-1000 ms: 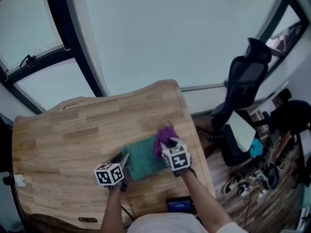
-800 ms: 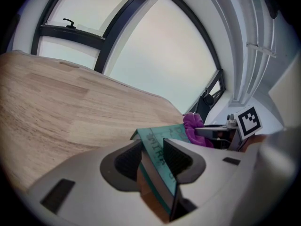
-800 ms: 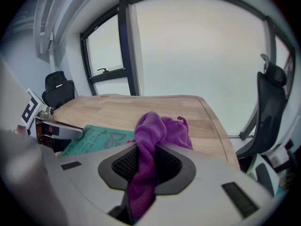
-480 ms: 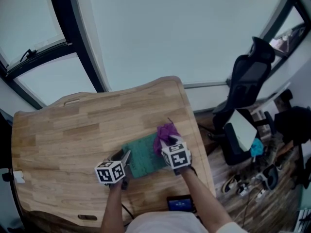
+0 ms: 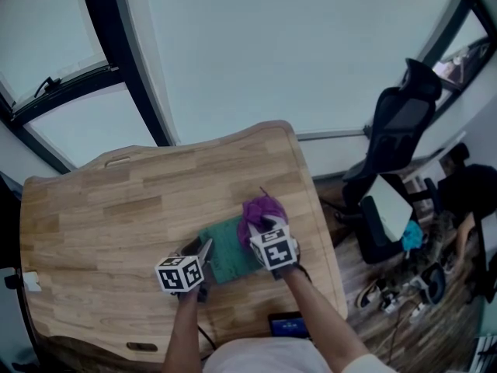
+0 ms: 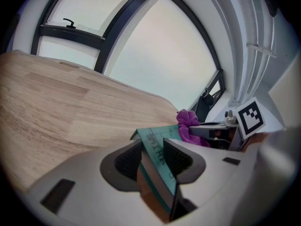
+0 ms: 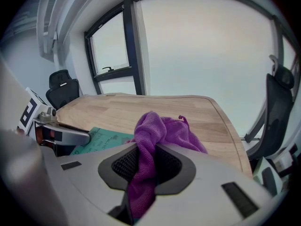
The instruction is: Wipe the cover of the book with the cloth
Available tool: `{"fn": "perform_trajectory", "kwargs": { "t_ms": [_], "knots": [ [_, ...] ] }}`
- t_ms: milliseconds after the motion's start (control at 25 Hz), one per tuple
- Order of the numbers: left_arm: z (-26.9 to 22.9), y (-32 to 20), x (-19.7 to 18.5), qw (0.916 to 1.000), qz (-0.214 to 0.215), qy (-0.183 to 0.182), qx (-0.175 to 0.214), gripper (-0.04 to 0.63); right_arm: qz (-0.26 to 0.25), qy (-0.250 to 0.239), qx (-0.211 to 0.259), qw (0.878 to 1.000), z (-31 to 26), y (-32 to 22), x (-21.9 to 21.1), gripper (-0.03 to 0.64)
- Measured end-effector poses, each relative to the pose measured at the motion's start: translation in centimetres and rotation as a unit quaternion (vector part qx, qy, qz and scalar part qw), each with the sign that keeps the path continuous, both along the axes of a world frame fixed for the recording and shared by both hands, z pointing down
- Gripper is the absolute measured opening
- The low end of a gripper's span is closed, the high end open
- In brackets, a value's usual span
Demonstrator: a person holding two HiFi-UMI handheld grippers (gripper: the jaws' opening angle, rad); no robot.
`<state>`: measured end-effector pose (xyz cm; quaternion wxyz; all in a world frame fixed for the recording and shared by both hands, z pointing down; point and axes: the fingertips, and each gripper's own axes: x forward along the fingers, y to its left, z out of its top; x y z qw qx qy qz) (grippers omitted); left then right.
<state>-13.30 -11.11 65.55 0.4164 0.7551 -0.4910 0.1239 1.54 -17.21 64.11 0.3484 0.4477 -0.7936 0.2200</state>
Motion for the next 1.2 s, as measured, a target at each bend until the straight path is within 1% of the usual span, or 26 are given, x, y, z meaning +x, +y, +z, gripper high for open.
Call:
{"fn": "perform_trajectory", "kwargs": {
  "t_ms": [160,600,1200],
  "knots": [
    [0.0,0.1,0.0,1.0000,-0.001,-0.001,-0.001,0.147,-0.011,-0.023,-0.016,1.000,-0.7,0.7,-1.7,0.080],
    [-0.1,0.1,0.0,1.0000,-0.001,-0.002,0.001,0.147,-0.029,-0.018,-0.016,0.999,-0.6,0.9,-3.0,0.080],
    [-0.1,0.1,-0.1,1.0000,-0.001,-0.003,0.001,0.147,-0.045,-0.023,-0.016,0.999,-0.7,1.0,-4.1,0.080]
  ]
}}
